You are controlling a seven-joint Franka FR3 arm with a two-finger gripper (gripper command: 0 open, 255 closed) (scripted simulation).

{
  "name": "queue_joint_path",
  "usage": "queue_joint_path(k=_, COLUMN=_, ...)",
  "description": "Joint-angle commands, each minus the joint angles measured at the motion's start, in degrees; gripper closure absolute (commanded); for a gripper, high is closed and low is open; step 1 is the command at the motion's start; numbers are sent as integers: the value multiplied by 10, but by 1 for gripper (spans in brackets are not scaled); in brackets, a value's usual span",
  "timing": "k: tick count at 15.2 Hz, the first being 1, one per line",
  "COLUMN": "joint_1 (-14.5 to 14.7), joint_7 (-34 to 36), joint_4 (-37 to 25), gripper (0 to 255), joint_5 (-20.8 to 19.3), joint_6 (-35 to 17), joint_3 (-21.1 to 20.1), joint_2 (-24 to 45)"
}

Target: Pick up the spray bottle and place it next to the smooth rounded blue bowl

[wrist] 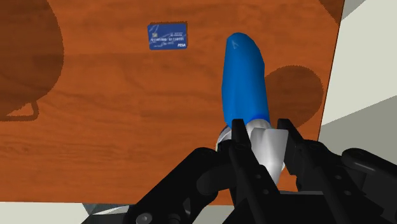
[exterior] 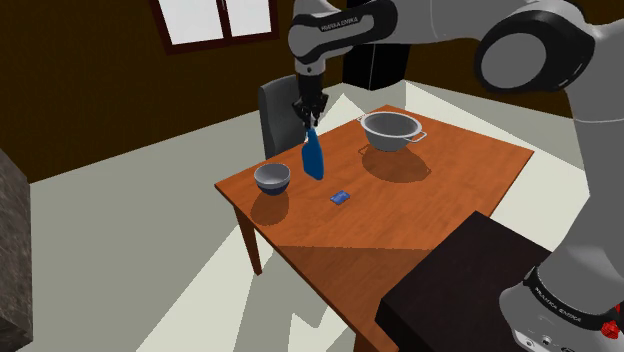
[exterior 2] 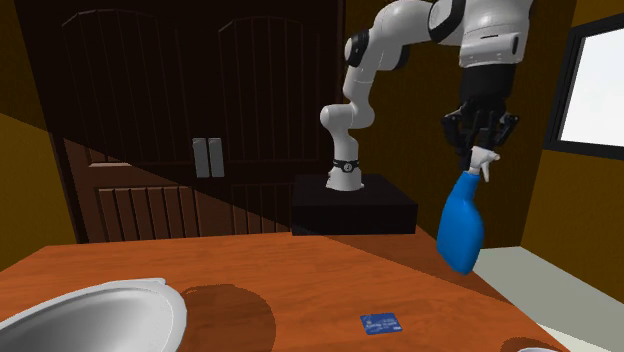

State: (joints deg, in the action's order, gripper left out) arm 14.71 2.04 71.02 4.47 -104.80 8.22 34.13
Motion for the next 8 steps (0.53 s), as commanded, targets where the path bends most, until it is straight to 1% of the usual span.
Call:
queue_joint_path(k=1, joint_1=6, joint_7=9, joint_4=-11, gripper=255, joint_5=1, joint_6=-5, joint_3=-3, joint_2=16)
queue_joint_path(k=8, joint_1=7, joint_7=7, joint_4=29, gripper=255, joint_5=2, joint_6=-53, joint_3=-4, joint_2=25)
